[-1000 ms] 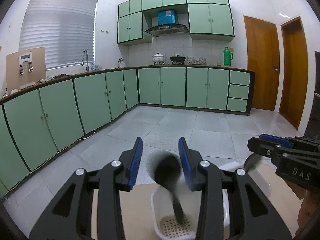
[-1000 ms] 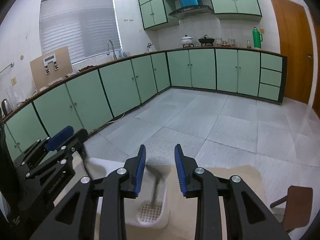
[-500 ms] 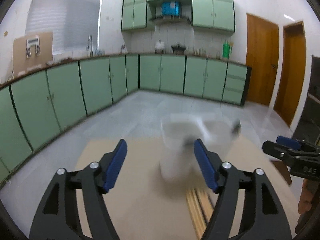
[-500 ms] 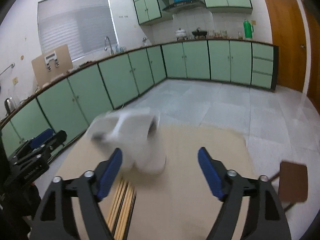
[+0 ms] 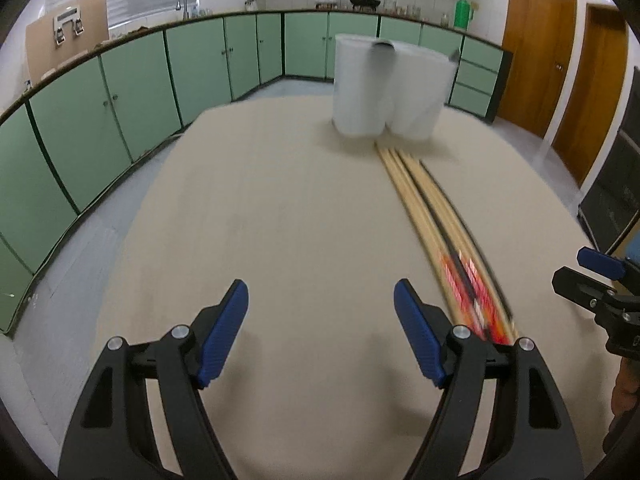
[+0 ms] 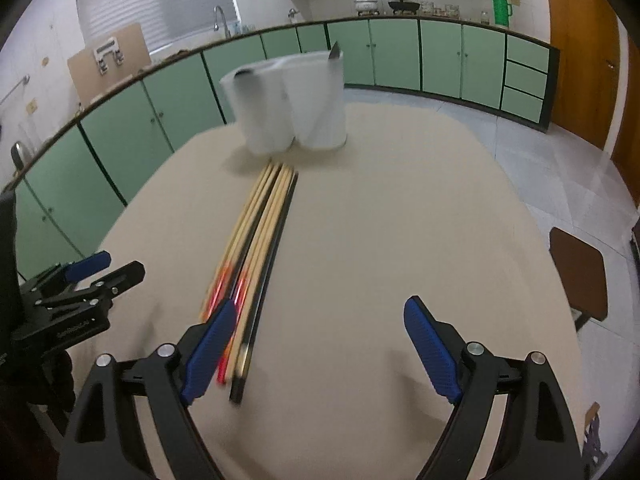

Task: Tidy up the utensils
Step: 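Withdraw both tools and grasp a black chopstick with the right gripper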

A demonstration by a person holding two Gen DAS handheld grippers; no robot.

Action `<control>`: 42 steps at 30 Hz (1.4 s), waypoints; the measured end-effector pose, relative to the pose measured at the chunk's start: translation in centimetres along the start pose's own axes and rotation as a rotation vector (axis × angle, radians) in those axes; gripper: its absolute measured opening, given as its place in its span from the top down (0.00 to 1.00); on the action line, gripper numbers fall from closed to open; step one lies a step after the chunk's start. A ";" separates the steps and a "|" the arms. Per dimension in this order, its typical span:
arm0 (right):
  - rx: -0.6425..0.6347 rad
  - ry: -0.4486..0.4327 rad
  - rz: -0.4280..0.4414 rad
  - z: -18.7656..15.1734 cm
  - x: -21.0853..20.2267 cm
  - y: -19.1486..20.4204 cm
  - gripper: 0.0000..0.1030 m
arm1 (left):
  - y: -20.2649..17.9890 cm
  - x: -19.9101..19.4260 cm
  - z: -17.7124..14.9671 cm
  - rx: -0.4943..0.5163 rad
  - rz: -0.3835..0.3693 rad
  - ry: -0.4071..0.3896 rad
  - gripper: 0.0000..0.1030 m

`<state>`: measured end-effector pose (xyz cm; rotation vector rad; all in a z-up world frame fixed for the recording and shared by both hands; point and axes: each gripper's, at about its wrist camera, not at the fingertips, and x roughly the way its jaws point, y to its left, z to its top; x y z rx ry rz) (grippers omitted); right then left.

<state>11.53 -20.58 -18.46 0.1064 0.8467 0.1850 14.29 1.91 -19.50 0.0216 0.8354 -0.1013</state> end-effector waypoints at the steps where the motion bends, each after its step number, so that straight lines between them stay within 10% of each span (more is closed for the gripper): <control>1: -0.003 0.008 0.003 -0.6 0.0 0.3 0.22 | 0.0 0.0 -0.5 -0.003 0.002 0.010 0.29; 22: -0.098 0.055 -0.065 -3.9 0.0 1.5 0.40 | -1.9 -0.1 -2.8 0.012 -0.002 0.069 0.27; 35: -0.178 0.035 -0.024 -4.7 0.0 3.7 0.92 | -3.5 0.0 -3.0 0.042 -0.026 0.081 0.26; 42: -0.107 0.035 -0.017 -4.5 -0.1 1.9 0.94 | -5.9 0.7 -2.9 0.091 -0.053 0.093 0.26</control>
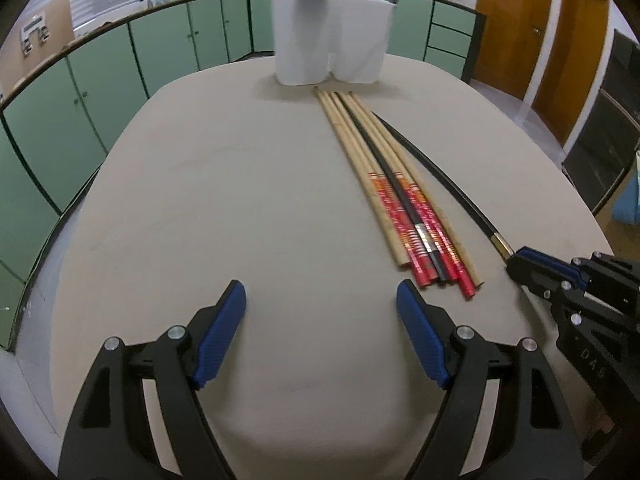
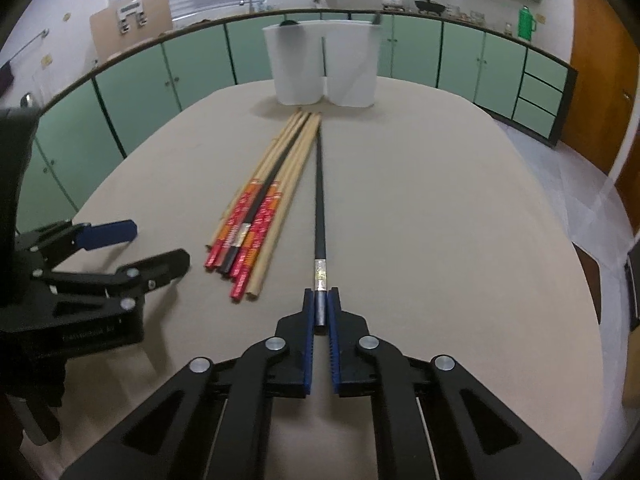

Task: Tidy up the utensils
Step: 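Withdraw both tools and grasp a black chopstick with the right gripper, then grasp a wooden chopstick with the left gripper while the right lifts the black chopstick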

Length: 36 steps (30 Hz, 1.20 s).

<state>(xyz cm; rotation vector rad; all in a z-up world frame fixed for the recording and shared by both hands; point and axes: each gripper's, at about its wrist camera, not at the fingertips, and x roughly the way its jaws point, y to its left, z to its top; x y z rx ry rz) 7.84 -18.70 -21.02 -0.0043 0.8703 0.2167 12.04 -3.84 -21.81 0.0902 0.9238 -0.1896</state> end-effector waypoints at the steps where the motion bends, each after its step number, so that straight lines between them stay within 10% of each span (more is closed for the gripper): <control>1: 0.005 0.000 0.004 0.0 0.0 -0.2 0.94 | -0.2 0.2 0.1 0.002 0.001 0.000 0.26; 15: 0.039 -0.001 0.045 -0.1 0.2 -1.6 0.93 | -1.2 1.0 1.0 -0.023 0.001 -0.011 0.29; 28: 0.025 -0.005 0.032 -0.3 0.5 -1.3 0.93 | -2.5 1.0 1.6 -0.015 -0.018 -0.038 0.92; 36: 0.035 -0.021 0.039 -0.2 -0.3 -1.0 0.94 | -2.0 0.0 1.6 -0.030 0.011 -0.061 0.93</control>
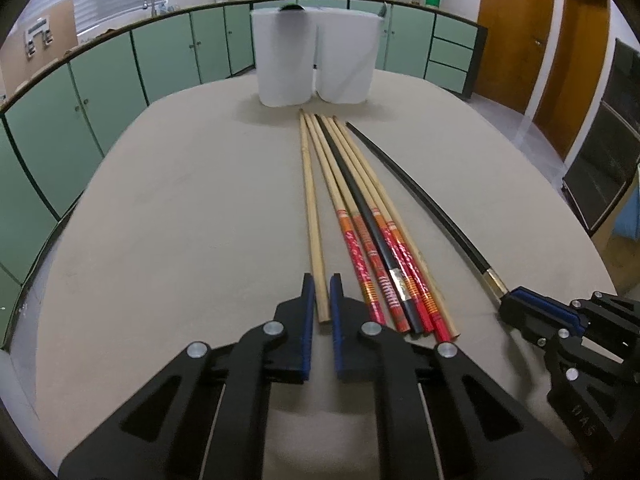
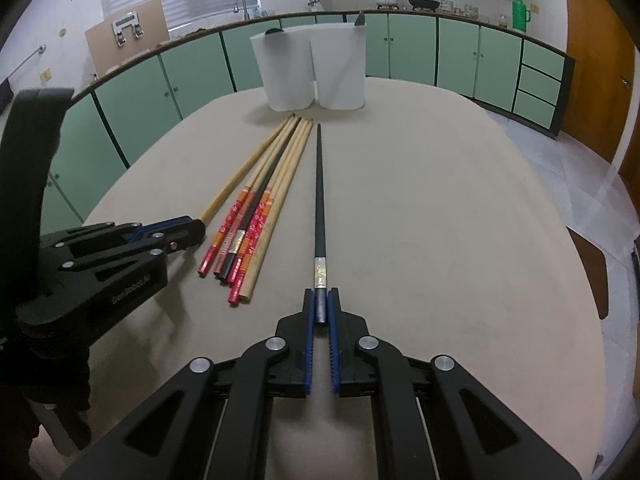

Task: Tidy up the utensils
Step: 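Grasp a wooden chopstick with the left gripper while the right lifts the black chopstick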

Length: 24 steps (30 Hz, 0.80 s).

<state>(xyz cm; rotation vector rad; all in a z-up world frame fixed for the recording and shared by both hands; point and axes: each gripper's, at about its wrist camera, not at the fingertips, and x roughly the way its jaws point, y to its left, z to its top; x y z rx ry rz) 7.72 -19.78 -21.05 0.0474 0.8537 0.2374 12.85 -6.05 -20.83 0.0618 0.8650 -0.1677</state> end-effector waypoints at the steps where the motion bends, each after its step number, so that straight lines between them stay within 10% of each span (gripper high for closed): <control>1: 0.000 -0.005 0.001 0.2 -0.2 0.0 0.94 | 0.3 -0.2 0.1 0.002 0.002 -0.005 0.94; 24: -0.054 -0.298 0.067 11.3 -9.8 -0.6 0.94 | 3.0 -12.1 8.8 0.010 -0.005 -0.324 0.94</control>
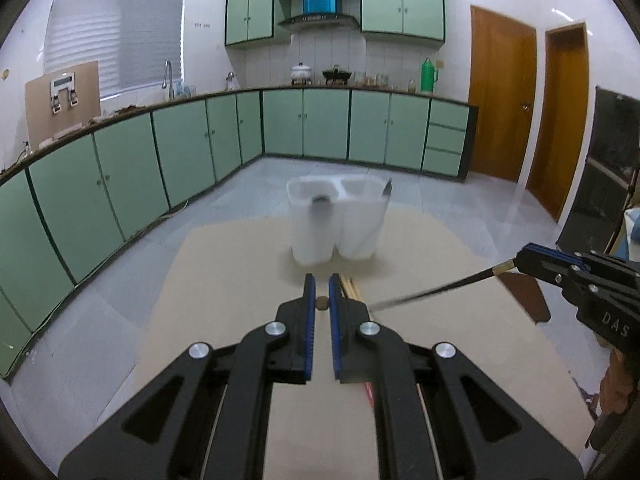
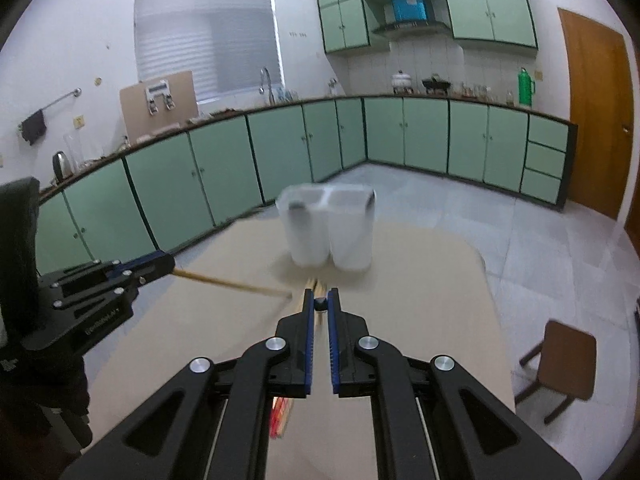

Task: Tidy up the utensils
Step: 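Grasp a wooden chopstick with the left gripper while the right lifts the black chopstick, then drop the wooden chopstick into the holder while the right drops the black chopstick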

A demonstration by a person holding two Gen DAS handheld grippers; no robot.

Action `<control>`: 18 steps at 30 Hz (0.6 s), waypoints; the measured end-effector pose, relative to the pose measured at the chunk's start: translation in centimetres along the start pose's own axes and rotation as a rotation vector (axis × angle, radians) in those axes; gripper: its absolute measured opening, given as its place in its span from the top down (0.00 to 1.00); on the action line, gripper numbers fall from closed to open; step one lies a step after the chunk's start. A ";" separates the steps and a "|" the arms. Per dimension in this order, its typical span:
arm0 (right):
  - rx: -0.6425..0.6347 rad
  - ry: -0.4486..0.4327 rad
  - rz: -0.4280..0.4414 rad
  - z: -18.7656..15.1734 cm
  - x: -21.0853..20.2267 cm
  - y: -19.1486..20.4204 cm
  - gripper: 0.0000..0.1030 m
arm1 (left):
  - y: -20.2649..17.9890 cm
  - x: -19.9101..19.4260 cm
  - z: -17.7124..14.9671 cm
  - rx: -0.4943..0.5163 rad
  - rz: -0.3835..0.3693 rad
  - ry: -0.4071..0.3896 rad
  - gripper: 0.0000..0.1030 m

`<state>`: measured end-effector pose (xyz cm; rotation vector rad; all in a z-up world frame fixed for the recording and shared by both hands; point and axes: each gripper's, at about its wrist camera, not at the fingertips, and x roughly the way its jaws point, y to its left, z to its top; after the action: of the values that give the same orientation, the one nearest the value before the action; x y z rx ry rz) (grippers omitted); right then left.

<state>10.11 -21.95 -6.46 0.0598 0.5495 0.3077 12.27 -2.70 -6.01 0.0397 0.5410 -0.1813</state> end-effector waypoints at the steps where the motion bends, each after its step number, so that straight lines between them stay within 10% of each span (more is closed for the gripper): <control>1: -0.005 -0.008 0.007 0.8 0.0 0.0 0.94 | 0.1 -0.1 0.5 0.002 -0.005 -0.008 0.94; 18: -0.031 -0.039 0.088 9.4 1.5 -1.1 0.94 | 0.1 -0.2 6.9 0.000 -0.098 -0.106 0.95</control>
<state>16.55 -22.25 0.62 0.0604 0.5047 0.4000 15.63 -3.13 0.02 0.0035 0.4376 -0.2777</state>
